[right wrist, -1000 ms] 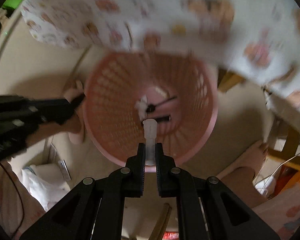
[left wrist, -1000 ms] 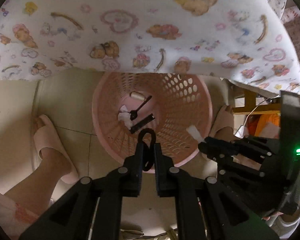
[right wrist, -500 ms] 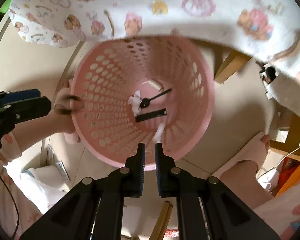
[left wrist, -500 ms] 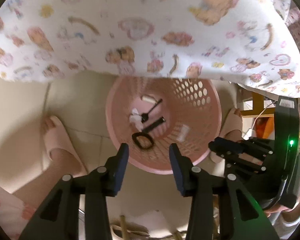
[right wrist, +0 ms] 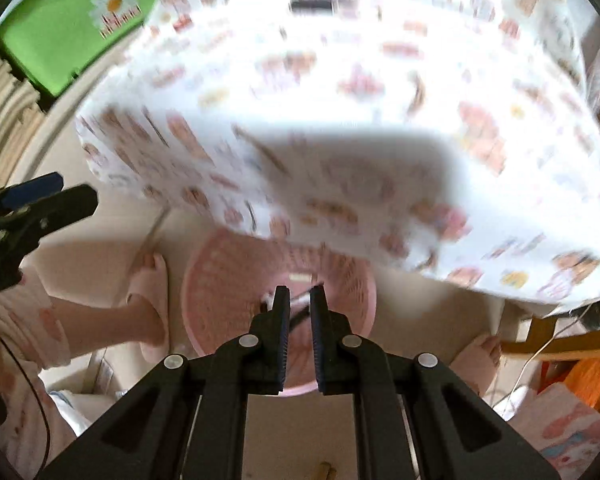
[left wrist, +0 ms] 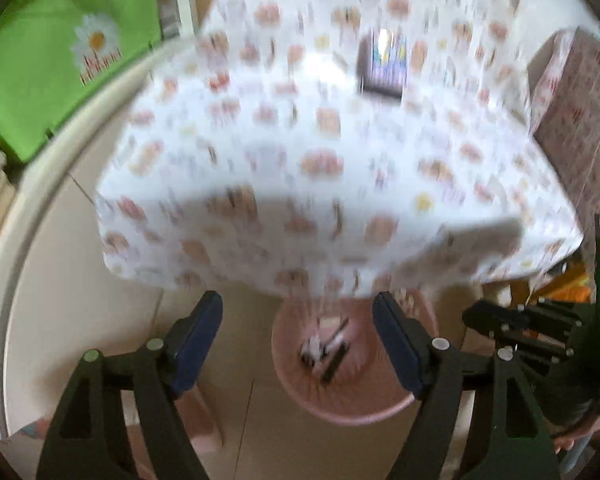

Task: Collect trash
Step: 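Raise both open tools back up over the table, then grasp the red cap with the left tool while the right tool grasps the purple box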

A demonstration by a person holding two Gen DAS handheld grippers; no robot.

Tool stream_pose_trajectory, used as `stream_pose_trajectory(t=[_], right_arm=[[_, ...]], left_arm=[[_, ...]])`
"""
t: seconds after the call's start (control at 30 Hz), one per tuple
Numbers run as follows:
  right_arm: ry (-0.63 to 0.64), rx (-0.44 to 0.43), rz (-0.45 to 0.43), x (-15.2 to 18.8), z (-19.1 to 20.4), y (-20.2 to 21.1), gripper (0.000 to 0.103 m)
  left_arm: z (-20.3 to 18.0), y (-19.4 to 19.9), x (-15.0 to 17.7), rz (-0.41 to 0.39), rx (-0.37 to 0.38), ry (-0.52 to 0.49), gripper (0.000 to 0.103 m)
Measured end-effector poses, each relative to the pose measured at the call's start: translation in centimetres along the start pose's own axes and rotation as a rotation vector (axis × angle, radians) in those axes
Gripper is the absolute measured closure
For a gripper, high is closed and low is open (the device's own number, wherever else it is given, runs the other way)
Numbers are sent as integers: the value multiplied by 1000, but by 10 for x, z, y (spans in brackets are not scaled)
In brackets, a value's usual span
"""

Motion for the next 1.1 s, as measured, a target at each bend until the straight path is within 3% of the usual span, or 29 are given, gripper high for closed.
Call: stream_pose_trajectory(t=[0.07,0.17,0.23,0.33,0.5,0.6,0.73,0.87,0.93,1.03,1.1], right_arm=[[15,-7,-49,-4,2,15,92],[12,-27,-131,-10,2,38,92],[-7,-26,-194,-14,2,53,92],[-16,-14,-282,-23,3,73,92],[0,-6,-385,-45,5,104,92],[31,7,-431,-70,7,123,92],[29,-4,-512,-112,4,148,92],[0,2,-549,-153,-10,161,92],[-9,16,-560,-164,-16,159,92],[-45,25,-555,-171,-31,143,92],[-70,22,-513,-173,-42,122,92]], left_arm=[[1,18,-5,-110,-63,16,18],[4,36,-11,-211,-85,29,13],[7,42,-15,-231,-83,43,7],[10,49,-22,-253,-82,57,7],[-2,59,-46,-332,-129,-3,2],[-2,62,-81,-320,-143,-64,2],[15,74,-120,-362,-131,-24,2],[37,69,-151,-346,-89,34,1],[45,58,-161,-318,-82,35,0],[57,21,-172,-190,-42,10,0],[74,-2,-172,-166,-82,83,0]])
Point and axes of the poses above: each gripper's, at about its wrist camera, not at the fingertips, and y roughly against the way its jaws point, z to its left, x to its underside, the point moved 1 cm from there along -y, roughly the way its jaws point, and after that the axes turned 5 degrees about -y, right-handed, at the moved point
